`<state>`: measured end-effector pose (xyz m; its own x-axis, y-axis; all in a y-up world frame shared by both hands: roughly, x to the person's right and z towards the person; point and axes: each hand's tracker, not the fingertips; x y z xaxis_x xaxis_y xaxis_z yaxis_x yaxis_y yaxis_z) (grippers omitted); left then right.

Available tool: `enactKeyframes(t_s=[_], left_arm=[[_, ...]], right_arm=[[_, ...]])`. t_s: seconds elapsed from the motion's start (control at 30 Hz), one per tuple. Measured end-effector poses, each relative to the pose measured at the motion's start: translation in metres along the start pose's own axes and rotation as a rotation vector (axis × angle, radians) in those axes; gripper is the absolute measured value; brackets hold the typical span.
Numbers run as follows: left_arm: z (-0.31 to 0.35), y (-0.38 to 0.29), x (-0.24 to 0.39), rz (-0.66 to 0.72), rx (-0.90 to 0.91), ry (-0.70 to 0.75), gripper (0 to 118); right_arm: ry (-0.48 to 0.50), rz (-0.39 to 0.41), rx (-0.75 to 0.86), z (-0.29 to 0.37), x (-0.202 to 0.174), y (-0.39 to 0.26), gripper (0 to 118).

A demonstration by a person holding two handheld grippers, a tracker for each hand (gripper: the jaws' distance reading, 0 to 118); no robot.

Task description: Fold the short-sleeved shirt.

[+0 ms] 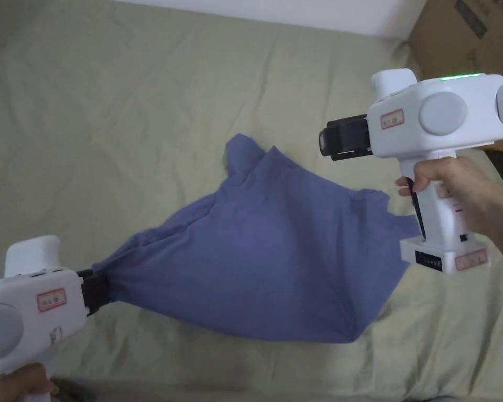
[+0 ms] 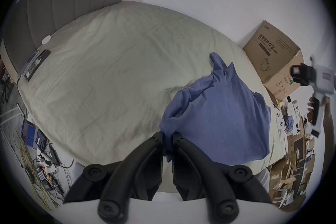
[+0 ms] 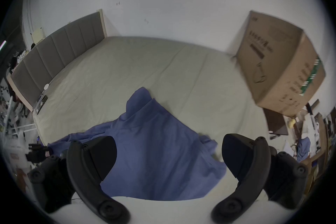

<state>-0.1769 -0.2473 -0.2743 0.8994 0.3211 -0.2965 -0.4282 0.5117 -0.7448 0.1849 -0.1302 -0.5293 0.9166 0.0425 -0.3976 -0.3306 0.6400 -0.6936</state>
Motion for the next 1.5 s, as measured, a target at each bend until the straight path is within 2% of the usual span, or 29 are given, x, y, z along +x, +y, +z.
enactKeyframes(t_s=[0.3, 0.57, 0.63, 0.67, 0.7, 0.73, 0.77, 0.8, 0.83, 0.9, 0.93, 1.0, 1.07, 1.27, 1.5], left_arm=[[-0.022, 0.011, -0.004, 0.050, -0.017, 0.042, 7], [-0.048, 0.012, -0.006, 0.106, -0.054, 0.096, 7], [-0.052, 0.011, -0.005, 0.119, -0.063, 0.102, 7], [-0.054, 0.012, -0.006, 0.121, -0.067, 0.108, 7], [-0.056, 0.012, -0.007, 0.124, -0.071, 0.116, 7], [-0.057, 0.011, -0.006, 0.127, -0.075, 0.117, 7], [-0.058, 0.011, -0.006, 0.131, -0.078, 0.116, 7], [-0.058, 0.011, -0.007, 0.133, -0.077, 0.114, 7], [-0.059, 0.011, -0.007, 0.136, -0.077, 0.115, 7], [-0.055, 0.012, -0.005, 0.138, -0.078, 0.114, 7], [-0.053, 0.013, -0.005, 0.139, -0.069, 0.107, 7], [-0.048, 0.015, -0.004, 0.135, -0.058, 0.095, 7], [-0.042, 0.019, -0.004, 0.136, -0.034, 0.069, 7], [-0.007, 0.033, 0.004, 0.106, 0.060, -0.028, 7], [0.046, 0.059, 0.015, 0.071, 0.194, -0.179, 7]], right_arm=[[-0.066, 0.024, -0.215, -0.171, 0.016, 0.035, 115], [-0.078, 0.040, -0.334, -0.256, 0.019, 0.031, 113], [-0.041, 0.031, -0.354, -0.264, 0.019, 0.030, 100], [-0.008, 0.017, -0.366, -0.265, 0.019, 0.029, 88], [0.047, -0.022, -0.366, -0.264, 0.020, 0.029, 80], [0.037, -0.025, -0.355, -0.262, 0.020, 0.030, 73], [0.033, -0.001, -0.347, -0.259, 0.020, 0.031, 54], [0.066, 0.016, -0.337, -0.256, 0.021, 0.032, 31], [0.087, -0.001, -0.333, -0.250, 0.023, 0.034, 0], [0.082, -0.074, -0.306, -0.236, 0.023, 0.038, 1], [0.130, -0.072, -0.285, -0.225, 0.024, 0.039, 1], [0.114, -0.064, -0.255, -0.200, 0.027, 0.041, 1], [0.132, -0.072, -0.202, -0.152, 0.027, 0.041, 1], [0.156, -0.170, 0.015, -0.005, 0.050, 0.029, 1], [0.086, -0.255, 0.243, 0.159, 0.092, -0.008, 1]])
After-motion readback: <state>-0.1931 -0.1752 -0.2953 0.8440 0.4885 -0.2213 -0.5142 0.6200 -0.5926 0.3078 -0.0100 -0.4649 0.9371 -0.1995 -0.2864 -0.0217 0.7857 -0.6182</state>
